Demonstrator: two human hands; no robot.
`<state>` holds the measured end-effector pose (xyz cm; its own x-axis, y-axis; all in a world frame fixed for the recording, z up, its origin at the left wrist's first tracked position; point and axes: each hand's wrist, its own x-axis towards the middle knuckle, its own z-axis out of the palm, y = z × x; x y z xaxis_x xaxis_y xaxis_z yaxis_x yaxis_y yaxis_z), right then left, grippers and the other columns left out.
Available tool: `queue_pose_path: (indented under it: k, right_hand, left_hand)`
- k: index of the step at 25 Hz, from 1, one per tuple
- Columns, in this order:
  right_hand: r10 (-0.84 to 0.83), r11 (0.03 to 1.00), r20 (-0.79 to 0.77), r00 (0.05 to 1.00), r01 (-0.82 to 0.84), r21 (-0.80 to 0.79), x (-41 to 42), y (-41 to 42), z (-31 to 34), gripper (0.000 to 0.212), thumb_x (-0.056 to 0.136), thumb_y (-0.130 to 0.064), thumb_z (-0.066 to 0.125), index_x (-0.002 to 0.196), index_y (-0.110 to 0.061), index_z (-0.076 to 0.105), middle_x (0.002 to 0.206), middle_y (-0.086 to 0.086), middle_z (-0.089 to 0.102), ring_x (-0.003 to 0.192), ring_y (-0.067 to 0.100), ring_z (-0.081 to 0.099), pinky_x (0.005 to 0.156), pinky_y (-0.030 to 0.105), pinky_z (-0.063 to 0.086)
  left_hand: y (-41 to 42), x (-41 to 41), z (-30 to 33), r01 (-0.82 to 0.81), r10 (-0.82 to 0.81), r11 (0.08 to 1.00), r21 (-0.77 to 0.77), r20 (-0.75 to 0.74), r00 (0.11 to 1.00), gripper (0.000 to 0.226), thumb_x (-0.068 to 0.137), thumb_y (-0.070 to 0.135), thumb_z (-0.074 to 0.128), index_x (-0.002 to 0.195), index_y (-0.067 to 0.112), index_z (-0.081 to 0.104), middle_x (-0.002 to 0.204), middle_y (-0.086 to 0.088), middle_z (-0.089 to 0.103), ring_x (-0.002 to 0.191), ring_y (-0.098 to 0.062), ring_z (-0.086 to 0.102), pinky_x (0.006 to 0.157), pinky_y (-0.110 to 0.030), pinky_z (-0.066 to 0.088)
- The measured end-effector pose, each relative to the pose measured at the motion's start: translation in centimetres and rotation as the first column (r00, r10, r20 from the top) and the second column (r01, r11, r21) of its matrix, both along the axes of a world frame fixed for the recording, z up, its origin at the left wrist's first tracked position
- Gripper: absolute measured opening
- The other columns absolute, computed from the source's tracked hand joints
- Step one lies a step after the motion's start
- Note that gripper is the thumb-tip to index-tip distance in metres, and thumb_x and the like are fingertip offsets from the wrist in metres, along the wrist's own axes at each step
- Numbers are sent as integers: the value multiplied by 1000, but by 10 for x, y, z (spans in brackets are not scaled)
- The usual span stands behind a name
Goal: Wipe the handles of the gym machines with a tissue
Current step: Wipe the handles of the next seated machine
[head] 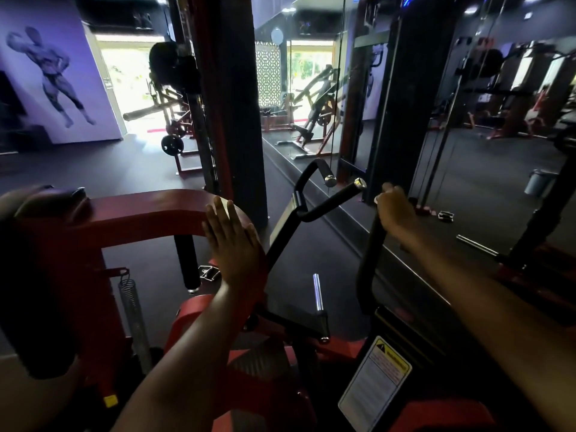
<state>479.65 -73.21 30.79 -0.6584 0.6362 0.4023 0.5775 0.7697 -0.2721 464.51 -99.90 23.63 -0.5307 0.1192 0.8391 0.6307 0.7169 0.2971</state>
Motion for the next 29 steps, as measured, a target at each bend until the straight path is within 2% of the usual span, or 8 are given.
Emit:
queue_pose_path:
  k: [1, 7, 12, 17, 20, 22, 24, 29]
  right_hand:
    - [6, 1000, -18, 1000, -6, 5, 0, 0, 3, 26, 95, 0, 35, 114, 8, 52, 114, 24, 50, 106, 38, 51, 87, 41, 43]
    - [260, 937, 400, 879, -330, 117, 25, -62, -57, 24, 93, -2, 42, 111, 5, 56, 115, 21, 54, 105, 38, 52, 83, 41, 43]
    - [-6, 994, 124, 992, -7, 105, 1, -26, -5, 27, 94, 3, 34, 111, 13, 53, 117, 28, 50, 109, 40, 49, 90, 43, 43]
    - [215, 975, 230, 949, -221, -1, 25, -82, -65, 22, 88, 3, 47, 103, 0, 62, 116, 14, 51, 114, 28, 47, 85, 31, 45]
    - [2, 1000, -55, 999, -1, 7, 17, -56, -26, 19, 91, 0, 47, 106, -1, 58, 114, 19, 52, 102, 28, 54, 77, 25, 40]
    - [-209, 978, -167, 964, 200, -65, 13, -36, 5, 20, 93, -2, 48, 110, 3, 57, 115, 22, 54, 102, 29, 57, 78, 28, 44]
    - [-273, 954, -104, 956, 256, -158, 7, -31, 7, 23, 94, -2, 46, 113, 6, 55, 114, 22, 58, 105, 32, 58, 84, 33, 47]
    - [-166, 984, 173, 971, 175, -37, 11, -80, -35, 25, 94, -1, 43, 114, 6, 56, 116, 22, 60, 107, 32, 59, 85, 34, 48]
  left_hand:
    - [-1, -1, 1, -25, 25, 1000, 2, -38, 999, 55, 101, 25, 32, 148, -3, 28, 156, -25, 19, 147, -37, 9, 121, -46, 1]
    - [1, 1, 1, -41, 40, 999, -12, -49, 998, 55, 102, 29, 28, 147, -3, 30, 155, -27, 23, 145, -42, 15, 120, -44, 0]
    - [4, 9, 3, -7, 8, 1000, 28, -37, 999, 54, 102, 27, 30, 147, -4, 31, 154, -28, 24, 144, -43, 16, 120, -47, 4]
    - [3, 5, 1, -31, 31, 999, 20, 12, 999, 57, 103, 33, 23, 149, -1, 28, 156, -25, 20, 146, -39, 12, 120, -42, -4]
    - [4, 7, 0, -18, 18, 1000, 25, -6, 1000, 56, 102, 28, 28, 149, -2, 28, 156, -26, 19, 146, -40, 10, 120, -43, -3]
    - [4, 6, -1, 0, 0, 999, 34, 0, 1000, 56, 102, 28, 28, 149, -2, 26, 157, -25, 17, 146, -39, 7, 120, -45, -2]
    - [4, 5, -1, -3, 3, 999, 34, 10, 1000, 56, 102, 28, 27, 150, 0, 25, 158, -24, 15, 147, -37, 5, 121, -45, -1]
    - [5, 6, -2, -19, 19, 999, 37, 1, 1000, 54, 103, 27, 29, 150, 0, 27, 156, -25, 19, 146, -40, 10, 121, -44, -1]
